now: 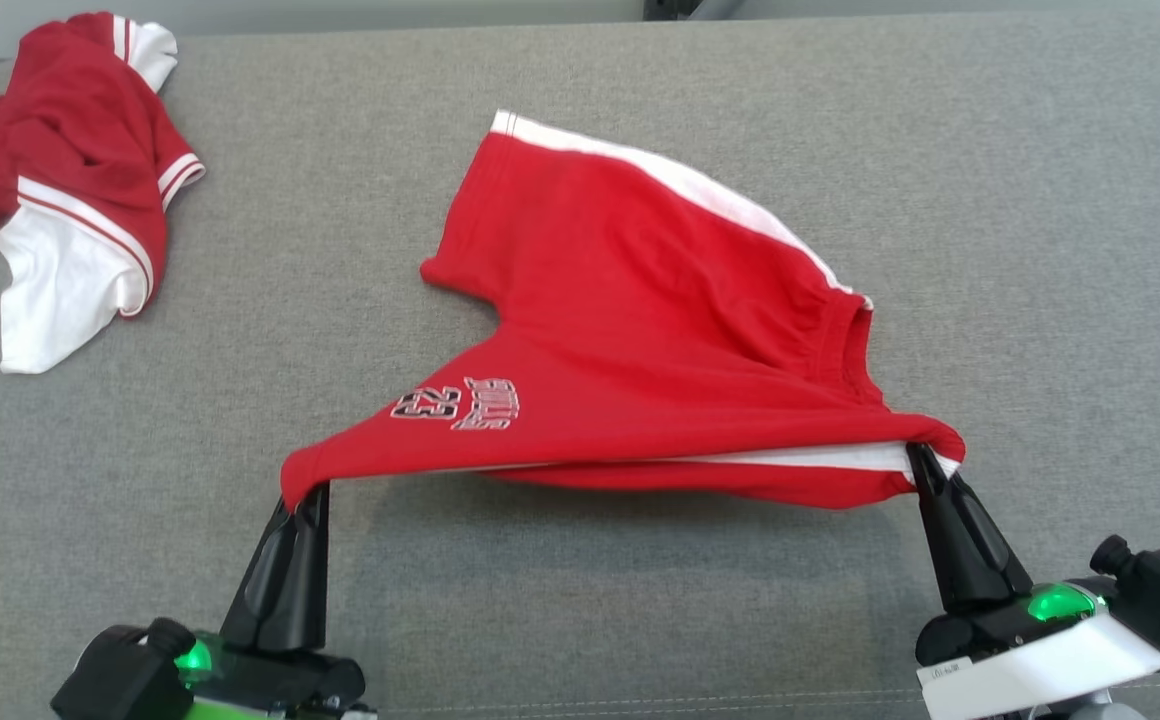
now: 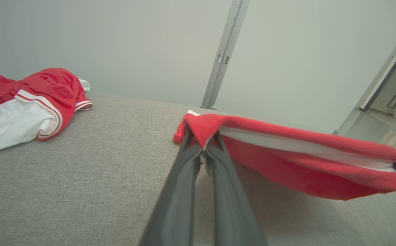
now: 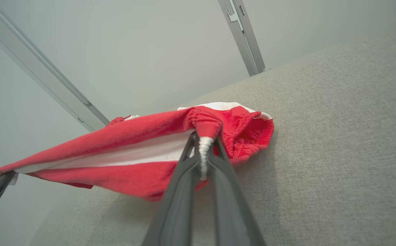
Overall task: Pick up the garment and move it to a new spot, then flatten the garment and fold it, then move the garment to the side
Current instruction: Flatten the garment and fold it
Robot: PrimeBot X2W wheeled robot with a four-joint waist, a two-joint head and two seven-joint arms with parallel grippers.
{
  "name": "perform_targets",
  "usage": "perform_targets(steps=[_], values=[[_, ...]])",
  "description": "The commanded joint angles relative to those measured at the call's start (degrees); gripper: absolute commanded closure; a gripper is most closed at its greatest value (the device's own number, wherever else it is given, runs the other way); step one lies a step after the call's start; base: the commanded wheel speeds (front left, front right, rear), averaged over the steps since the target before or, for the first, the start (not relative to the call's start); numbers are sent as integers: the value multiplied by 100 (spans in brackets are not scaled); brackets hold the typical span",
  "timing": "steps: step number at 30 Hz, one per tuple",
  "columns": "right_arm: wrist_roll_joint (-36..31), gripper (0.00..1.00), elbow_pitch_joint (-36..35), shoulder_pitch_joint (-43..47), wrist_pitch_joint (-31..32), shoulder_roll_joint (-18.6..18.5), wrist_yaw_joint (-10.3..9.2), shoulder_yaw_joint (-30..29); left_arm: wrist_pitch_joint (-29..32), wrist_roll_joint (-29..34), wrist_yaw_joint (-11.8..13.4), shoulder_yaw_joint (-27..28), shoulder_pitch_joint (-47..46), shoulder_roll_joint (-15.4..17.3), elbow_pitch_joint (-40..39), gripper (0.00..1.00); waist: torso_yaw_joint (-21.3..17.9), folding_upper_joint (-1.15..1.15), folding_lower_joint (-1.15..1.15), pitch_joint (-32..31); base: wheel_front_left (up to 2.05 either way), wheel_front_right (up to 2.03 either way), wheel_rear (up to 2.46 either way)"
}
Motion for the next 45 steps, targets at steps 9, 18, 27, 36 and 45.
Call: perform_targets(steps=[9, 18, 27, 36, 45], values=[[259, 100, -265, 389, -17, -148, -2, 197, -5, 43, -7, -34, 441, 391, -488, 100, -232, 0, 1, -253, 0, 0, 0], [366, 100, 523, -112, -17, 82, -2, 263, 144, 59, -7, -590, -400, 957, 403, 100, -269, 0, 1, -259, 0, 0, 0], [178, 100, 1142, -796, -17, 497, -1, 128, 142, -245, -7, -1098, -2058, 1118, 1727, 100, -367, 0, 1, 155, 0, 0, 0], [-181, 100, 1778, -1836, -17, 947, -1, -83, 31, -526, -7, -1307, -3904, 881, 3385, 100, -664, 0, 1, 1091, 0, 0, 0], [-364, 100, 2172, -2483, -17, 1046, -1, -39, -8, -550, -6, -1495, -5049, 688, 4595, 100, -785, 0, 1, 1532, 0, 0, 0]])
